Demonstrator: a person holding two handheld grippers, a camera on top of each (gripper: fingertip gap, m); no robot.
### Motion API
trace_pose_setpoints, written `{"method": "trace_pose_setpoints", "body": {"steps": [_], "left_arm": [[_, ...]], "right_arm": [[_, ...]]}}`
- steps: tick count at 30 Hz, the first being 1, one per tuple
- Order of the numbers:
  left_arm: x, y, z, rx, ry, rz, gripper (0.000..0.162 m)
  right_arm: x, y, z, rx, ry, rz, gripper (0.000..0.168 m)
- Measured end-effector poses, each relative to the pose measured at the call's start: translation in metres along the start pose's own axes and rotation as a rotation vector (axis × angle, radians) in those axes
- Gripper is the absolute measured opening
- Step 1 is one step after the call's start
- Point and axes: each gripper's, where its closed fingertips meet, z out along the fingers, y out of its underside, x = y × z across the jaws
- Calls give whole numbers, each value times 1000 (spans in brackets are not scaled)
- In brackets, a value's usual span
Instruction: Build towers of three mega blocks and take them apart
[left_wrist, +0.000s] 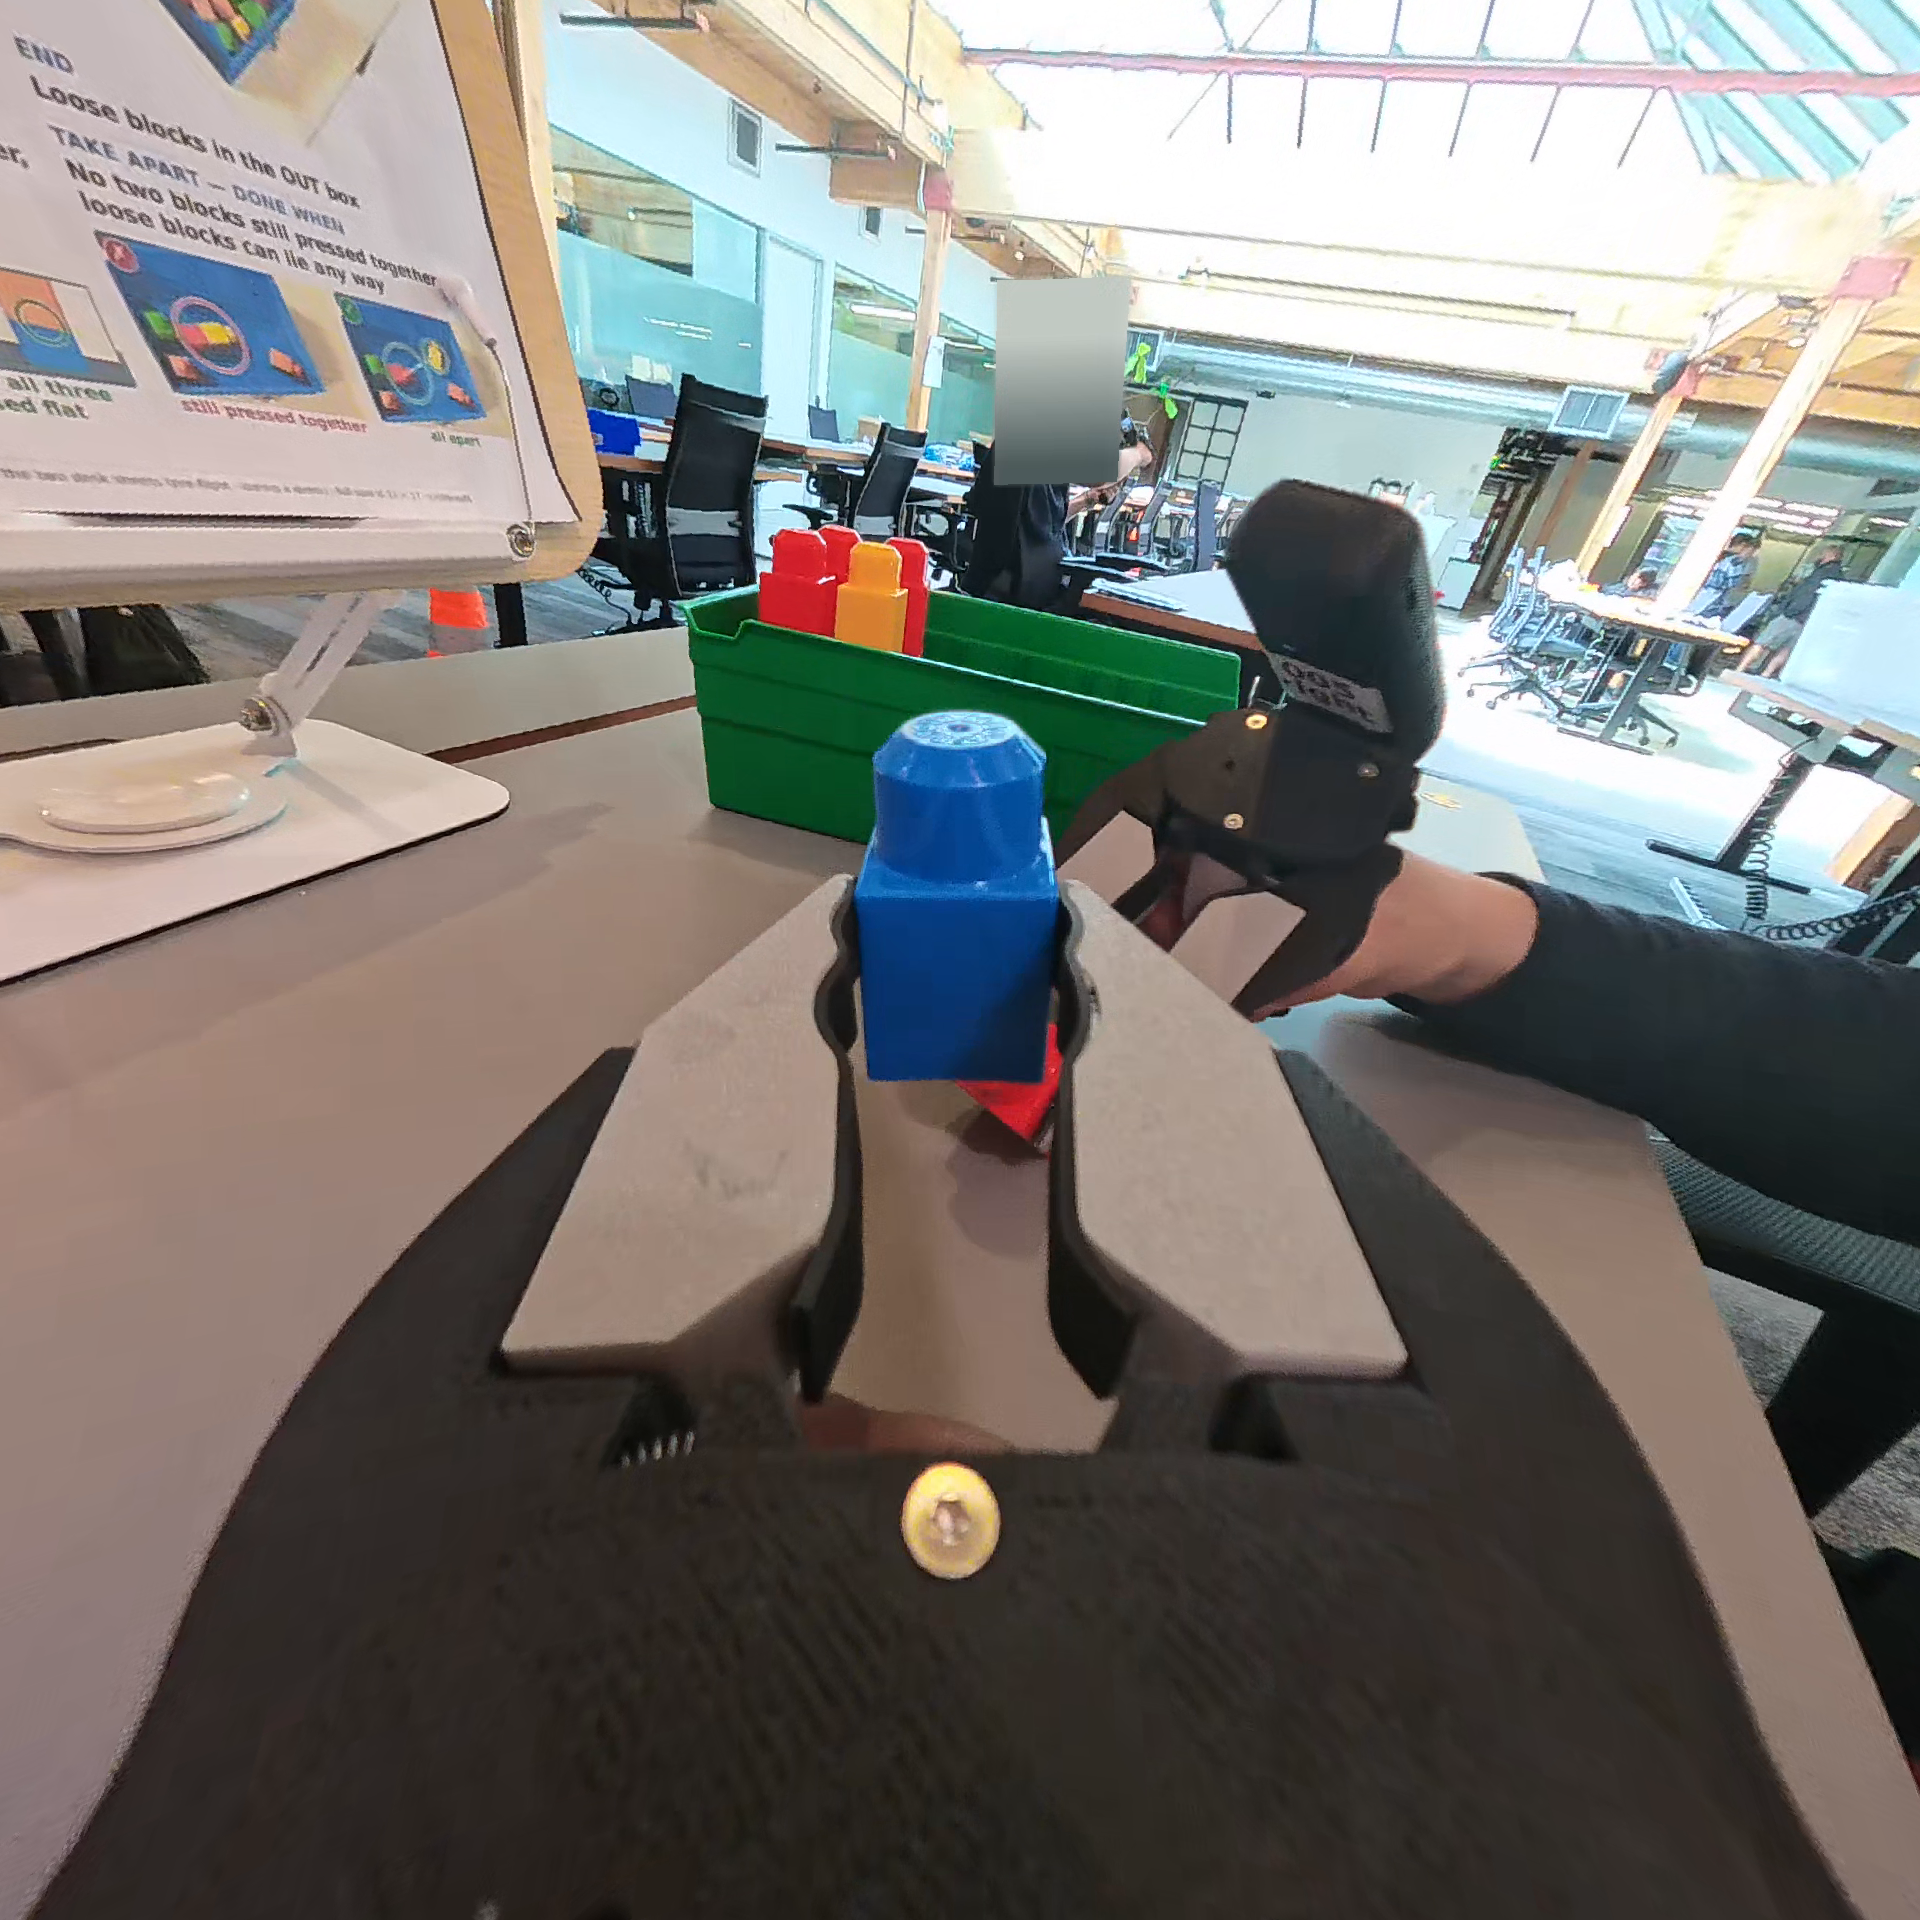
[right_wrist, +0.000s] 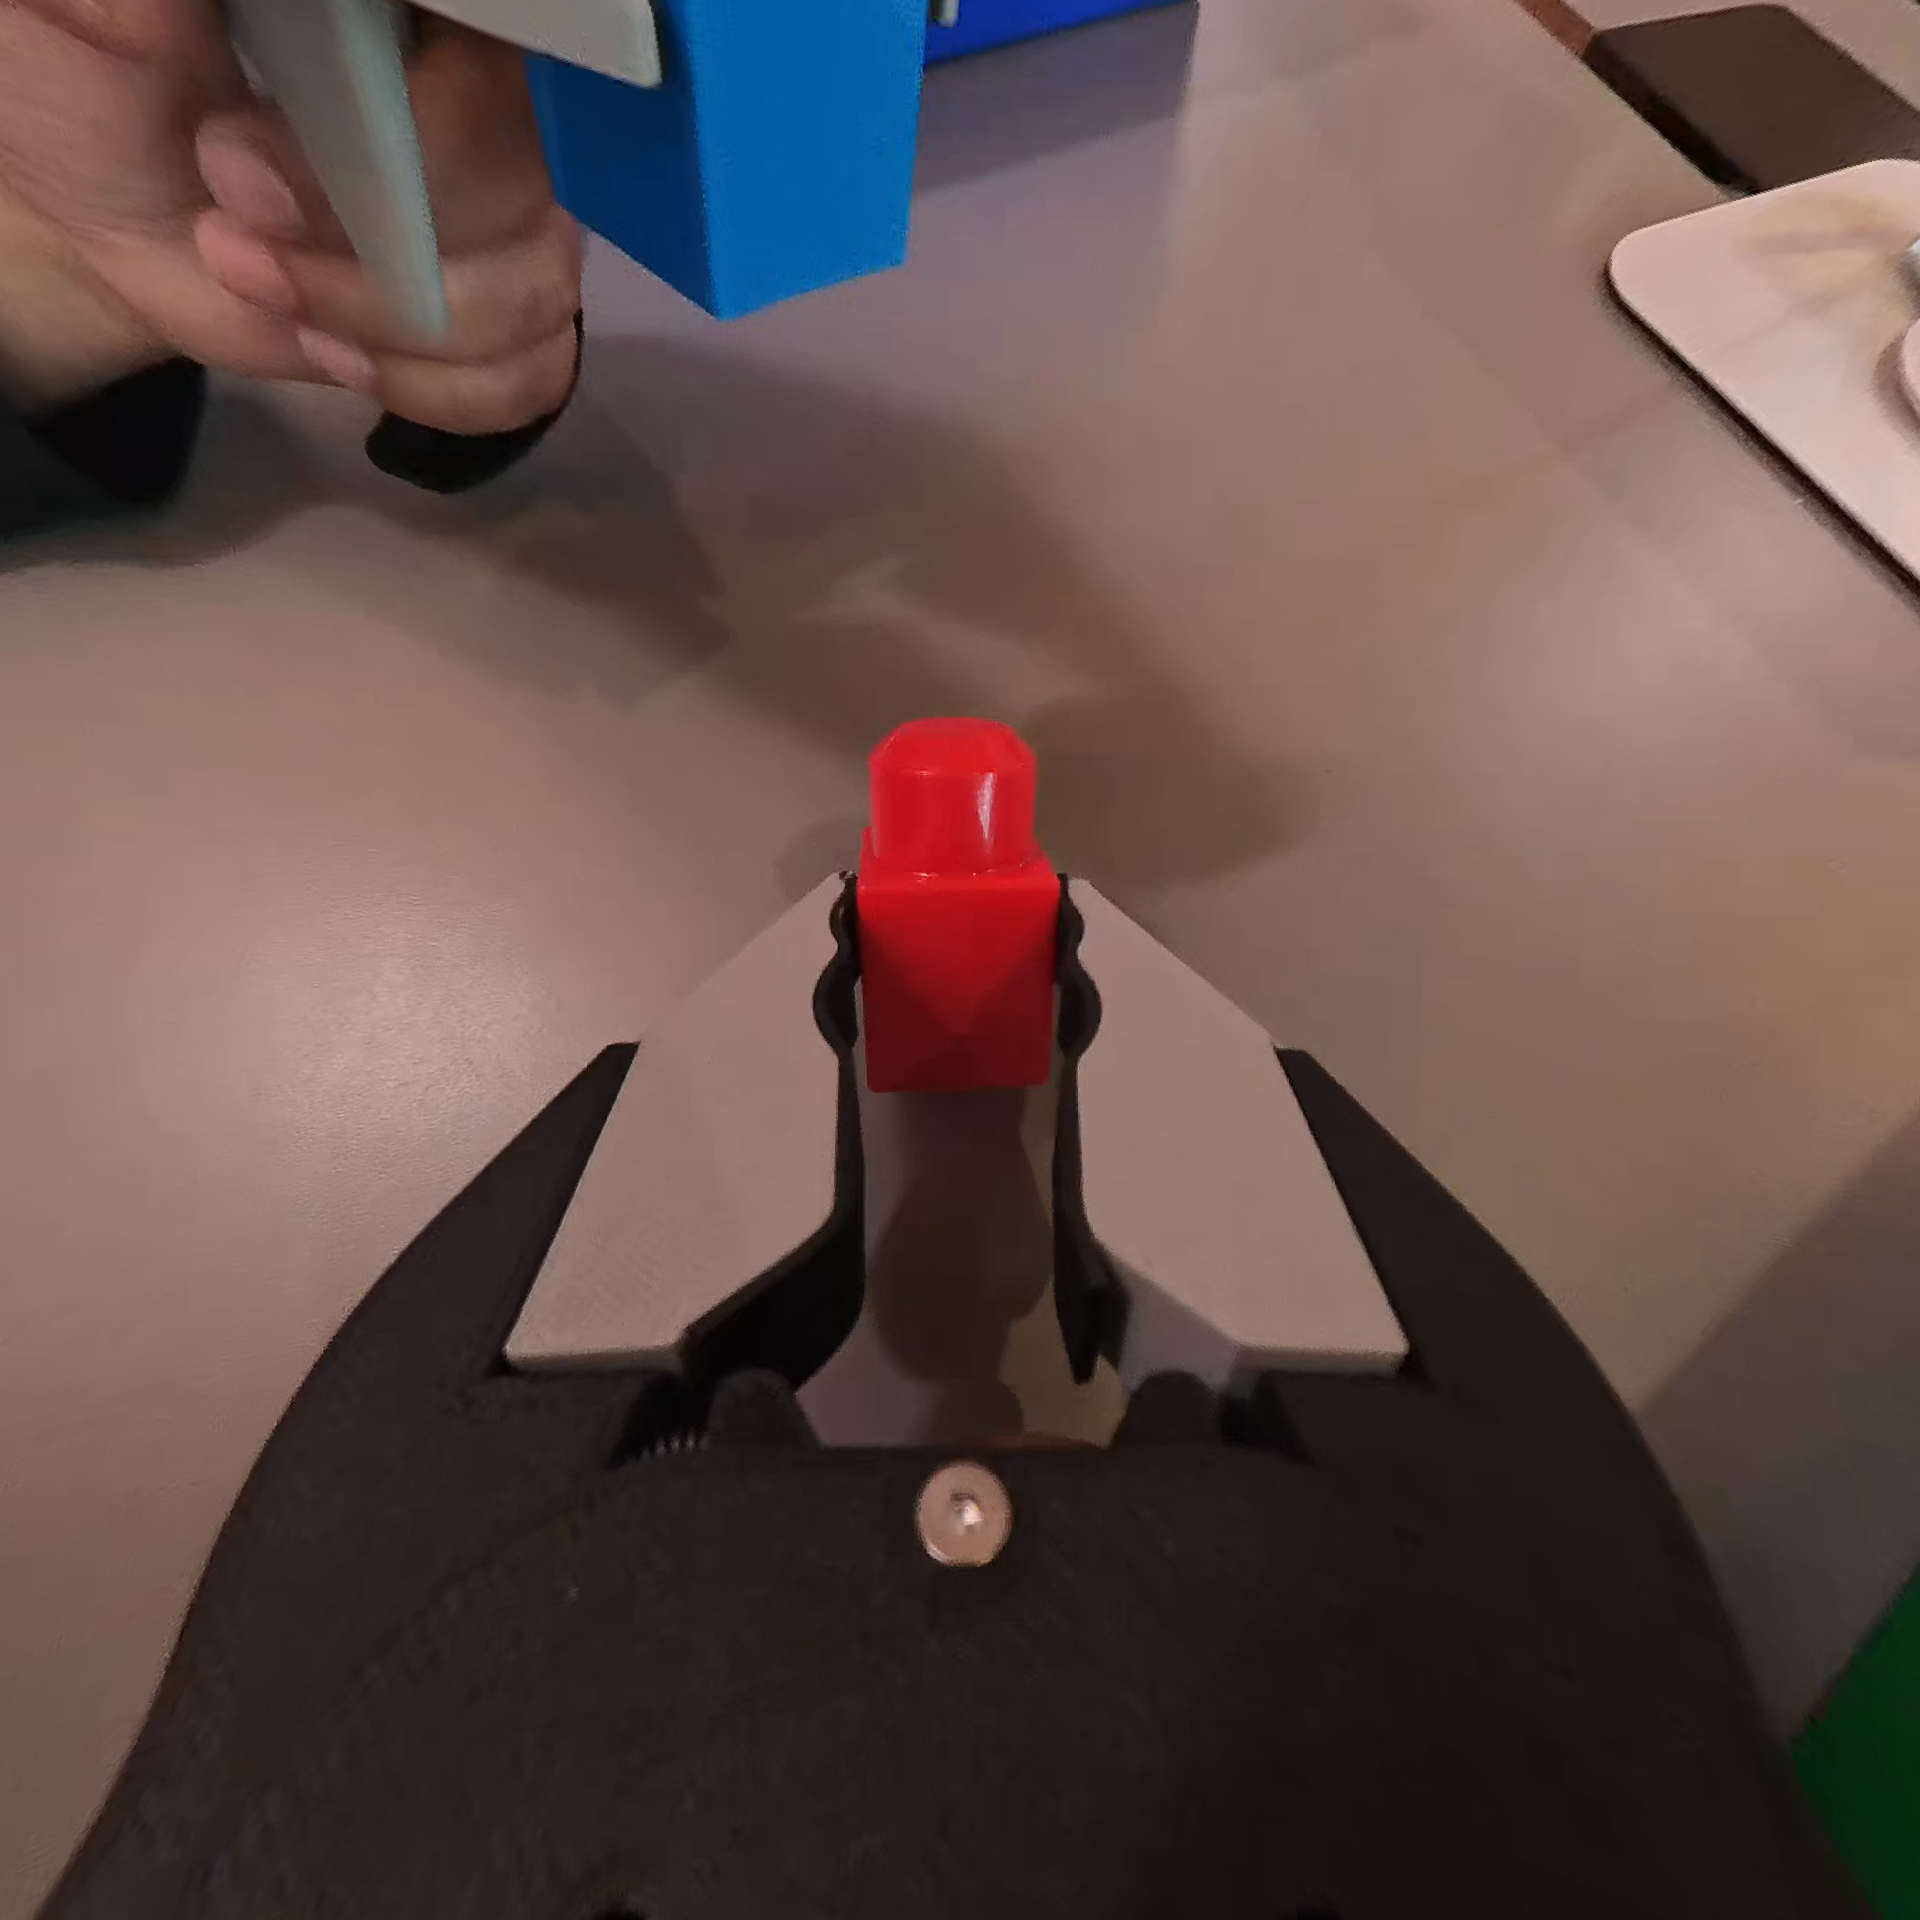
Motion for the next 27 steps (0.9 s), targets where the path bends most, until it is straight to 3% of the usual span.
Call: {"method": "trace_pose_setpoints", "body": {"steps": [9, 14, 18, 23, 27], "left_arm": [[5, 11, 6, -55, 14, 23, 33], [16, 12, 6, -56, 79, 10, 34], [37, 19, 6, -92, 198, 4, 34], [56, 30, 8, -146, 277, 52, 34], [65, 33, 8, -164, 314, 49, 34]], "right_arm": [[2, 21, 2, -94, -39, 32, 34], [-4, 12, -3, -60, -61, 14, 38], [-4, -11, -19, 64, -91, 30, 43], [-30, -67, -60, 419, -207, -25, 40], [-46, -83, -70, 529, -274, -36, 37]]}}
